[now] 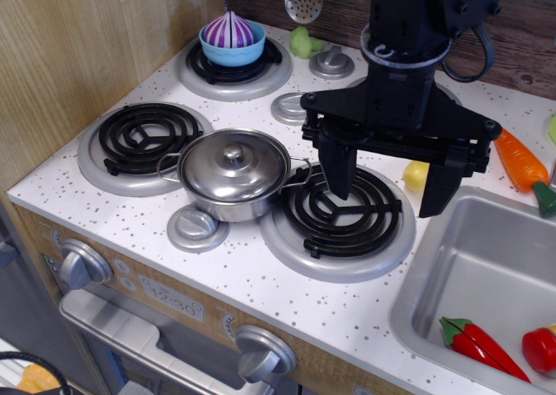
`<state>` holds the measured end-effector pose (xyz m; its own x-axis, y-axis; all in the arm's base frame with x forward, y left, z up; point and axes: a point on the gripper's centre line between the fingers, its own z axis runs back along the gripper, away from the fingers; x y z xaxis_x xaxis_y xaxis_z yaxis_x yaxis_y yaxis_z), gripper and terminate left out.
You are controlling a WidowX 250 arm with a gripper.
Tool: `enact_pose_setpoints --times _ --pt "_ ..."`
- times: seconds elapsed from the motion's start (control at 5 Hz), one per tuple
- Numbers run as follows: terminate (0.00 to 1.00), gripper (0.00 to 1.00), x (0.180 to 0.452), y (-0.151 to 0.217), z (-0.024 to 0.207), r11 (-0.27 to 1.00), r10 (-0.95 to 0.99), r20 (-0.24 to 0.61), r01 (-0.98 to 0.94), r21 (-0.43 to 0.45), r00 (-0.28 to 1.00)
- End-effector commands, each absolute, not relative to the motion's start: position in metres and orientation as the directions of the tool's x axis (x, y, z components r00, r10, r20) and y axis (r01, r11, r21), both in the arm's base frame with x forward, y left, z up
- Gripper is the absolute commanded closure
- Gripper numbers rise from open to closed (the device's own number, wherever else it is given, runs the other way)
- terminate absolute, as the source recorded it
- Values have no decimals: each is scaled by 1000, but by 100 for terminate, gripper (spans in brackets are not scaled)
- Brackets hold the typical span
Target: Take lid off pot or pan
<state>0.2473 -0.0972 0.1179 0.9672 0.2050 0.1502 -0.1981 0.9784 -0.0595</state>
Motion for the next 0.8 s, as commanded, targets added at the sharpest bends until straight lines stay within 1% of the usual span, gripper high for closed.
enact_pose_setpoints --times 0.0,0.2,0.4,0.6 --pt "0 0 247 -97 118 978 205 150 -198 -60 967" --pt "0 0 257 -66 124 991 131 117 -129 -24 985" --pt "0 0 270 -34 123 999 47 119 -49 14 992" --pt "0 0 282 -3 118 999 -43 122 42 12 992"
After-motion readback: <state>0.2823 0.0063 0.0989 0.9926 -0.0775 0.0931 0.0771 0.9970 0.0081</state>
